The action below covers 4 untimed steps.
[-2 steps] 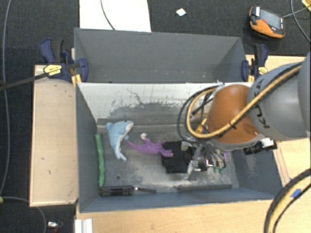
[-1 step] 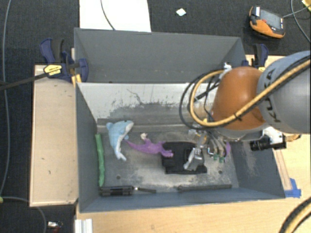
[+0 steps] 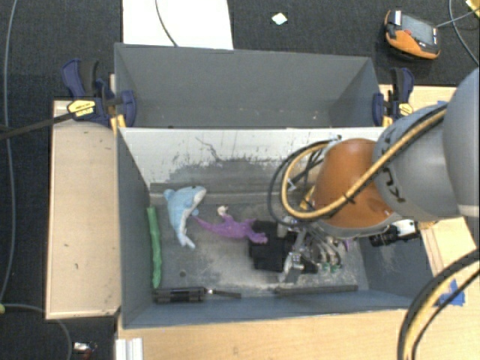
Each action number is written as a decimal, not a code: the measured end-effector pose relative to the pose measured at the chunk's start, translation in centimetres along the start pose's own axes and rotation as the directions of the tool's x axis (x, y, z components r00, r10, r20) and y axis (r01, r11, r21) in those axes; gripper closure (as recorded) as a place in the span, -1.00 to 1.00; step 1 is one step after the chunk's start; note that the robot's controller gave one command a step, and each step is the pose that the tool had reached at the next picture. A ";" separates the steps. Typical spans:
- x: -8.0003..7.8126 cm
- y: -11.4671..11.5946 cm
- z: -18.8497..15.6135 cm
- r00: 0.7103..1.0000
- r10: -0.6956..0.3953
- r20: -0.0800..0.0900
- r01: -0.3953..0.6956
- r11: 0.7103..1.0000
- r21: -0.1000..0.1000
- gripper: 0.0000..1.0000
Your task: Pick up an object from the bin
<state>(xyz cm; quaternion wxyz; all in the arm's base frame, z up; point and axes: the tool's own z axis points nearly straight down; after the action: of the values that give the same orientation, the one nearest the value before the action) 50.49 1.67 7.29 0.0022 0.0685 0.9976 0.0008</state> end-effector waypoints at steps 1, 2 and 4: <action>-0.4 0.1 0.2 0.969 0.247 0.020 -0.246 0.969 -0.010 -1.00; -0.3 0.0 -0.3 1.000 0.006 0.010 -0.006 1.000 -0.002 1.00; 0.0 0.0 -3.4 1.000 0.005 0.000 -0.005 1.000 -0.001 1.00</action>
Offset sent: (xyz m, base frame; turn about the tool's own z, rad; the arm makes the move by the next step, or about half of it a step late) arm 0.0007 0.0002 0.0012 0.0049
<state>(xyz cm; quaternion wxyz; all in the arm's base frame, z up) 50.48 1.66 10.66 0.0023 0.0711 0.9975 0.0012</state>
